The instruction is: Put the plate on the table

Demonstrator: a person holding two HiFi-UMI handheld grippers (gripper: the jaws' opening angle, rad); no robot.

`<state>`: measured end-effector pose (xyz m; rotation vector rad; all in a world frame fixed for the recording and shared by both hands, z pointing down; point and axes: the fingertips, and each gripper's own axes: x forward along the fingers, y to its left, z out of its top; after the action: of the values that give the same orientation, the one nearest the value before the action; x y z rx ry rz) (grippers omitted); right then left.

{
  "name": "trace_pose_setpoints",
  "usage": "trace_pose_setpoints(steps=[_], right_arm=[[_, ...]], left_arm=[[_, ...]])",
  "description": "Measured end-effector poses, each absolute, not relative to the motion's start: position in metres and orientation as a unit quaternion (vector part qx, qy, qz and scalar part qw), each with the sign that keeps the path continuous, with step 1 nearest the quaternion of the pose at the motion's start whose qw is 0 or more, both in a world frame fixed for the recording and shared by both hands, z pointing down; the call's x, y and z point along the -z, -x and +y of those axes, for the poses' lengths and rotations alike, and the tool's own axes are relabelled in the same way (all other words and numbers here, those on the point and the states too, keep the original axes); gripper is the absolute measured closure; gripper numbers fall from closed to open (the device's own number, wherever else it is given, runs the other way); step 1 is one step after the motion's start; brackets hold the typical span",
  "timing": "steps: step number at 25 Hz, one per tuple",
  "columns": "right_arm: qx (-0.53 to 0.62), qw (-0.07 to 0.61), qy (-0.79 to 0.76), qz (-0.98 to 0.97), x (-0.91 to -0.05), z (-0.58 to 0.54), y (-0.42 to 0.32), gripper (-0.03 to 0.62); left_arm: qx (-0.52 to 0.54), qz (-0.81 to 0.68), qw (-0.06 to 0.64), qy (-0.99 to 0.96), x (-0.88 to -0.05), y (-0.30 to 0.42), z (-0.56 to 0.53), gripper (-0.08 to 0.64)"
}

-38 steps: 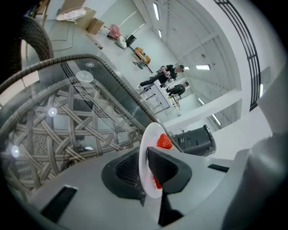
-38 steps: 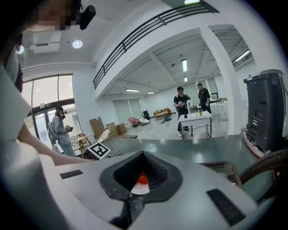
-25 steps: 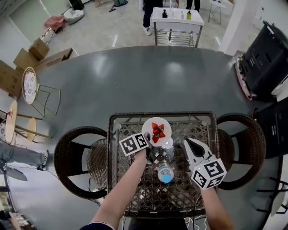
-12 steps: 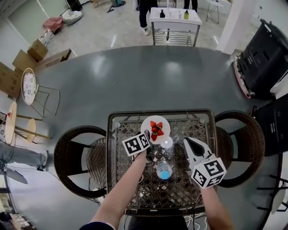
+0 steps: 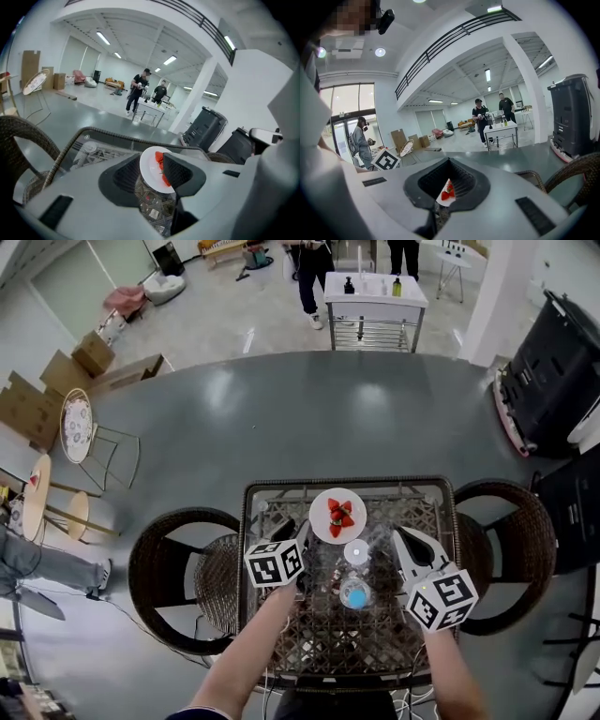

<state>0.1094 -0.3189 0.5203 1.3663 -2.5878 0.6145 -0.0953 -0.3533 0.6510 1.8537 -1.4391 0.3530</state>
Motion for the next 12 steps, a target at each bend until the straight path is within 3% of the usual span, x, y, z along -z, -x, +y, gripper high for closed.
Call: trace_pose_setpoints(steps=[5, 12], right_arm=[[-0.199, 0.063, -0.456, -0.865, -0.498, -0.31, -0.103, 0.588], [-0.189, 0.064, -0.444, -0.874, -0.475, -0.292, -0.087, 0.588]], left_arm=[[-0.143, -0.534, 0.319, -0.77, -0.605, 0.094, -0.334, 0.406], [-0.123, -0.479, 0.22, -0.841, -0.525, 0.069, -0.299, 0.539]])
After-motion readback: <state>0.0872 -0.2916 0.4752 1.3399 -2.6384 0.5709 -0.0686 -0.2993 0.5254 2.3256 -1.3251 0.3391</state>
